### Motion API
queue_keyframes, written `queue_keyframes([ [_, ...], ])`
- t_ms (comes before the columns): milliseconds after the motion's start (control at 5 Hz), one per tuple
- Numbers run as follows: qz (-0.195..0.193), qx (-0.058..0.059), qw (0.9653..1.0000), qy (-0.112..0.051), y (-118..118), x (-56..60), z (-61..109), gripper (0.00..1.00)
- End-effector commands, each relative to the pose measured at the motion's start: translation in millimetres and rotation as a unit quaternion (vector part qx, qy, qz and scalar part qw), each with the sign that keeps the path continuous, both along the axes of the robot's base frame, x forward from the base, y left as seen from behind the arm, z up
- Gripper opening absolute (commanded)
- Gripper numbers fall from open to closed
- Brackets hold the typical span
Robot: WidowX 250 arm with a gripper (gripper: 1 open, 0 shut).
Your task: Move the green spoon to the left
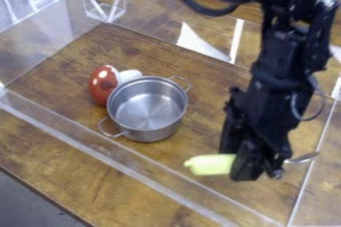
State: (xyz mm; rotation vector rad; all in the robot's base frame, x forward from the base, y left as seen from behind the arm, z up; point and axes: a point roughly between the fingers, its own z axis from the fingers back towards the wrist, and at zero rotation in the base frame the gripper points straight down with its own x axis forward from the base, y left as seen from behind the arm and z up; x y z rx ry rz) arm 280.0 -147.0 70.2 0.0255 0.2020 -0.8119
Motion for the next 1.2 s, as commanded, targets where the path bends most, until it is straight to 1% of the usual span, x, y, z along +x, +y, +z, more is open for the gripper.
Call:
queue_keyframes([
  [0,-0.013,0.005,0.9983,-0.056,-5,9.0,52.6,0.00],
  [200,0.022,0.037,0.9967,-0.069,15,19.0,78.6,0.00],
  [400,0.071,0.066,0.9923,-0.077,43,25.9,98.7,0.00],
  [600,0.122,0.090,0.9855,-0.077,81,21.0,98.9,0.00],
  [800,0.167,0.097,0.9781,-0.077,124,15.2,88.4,0.00],
  [1000,0.204,0.105,0.9696,-0.085,167,9.1,88.7,0.00],
])
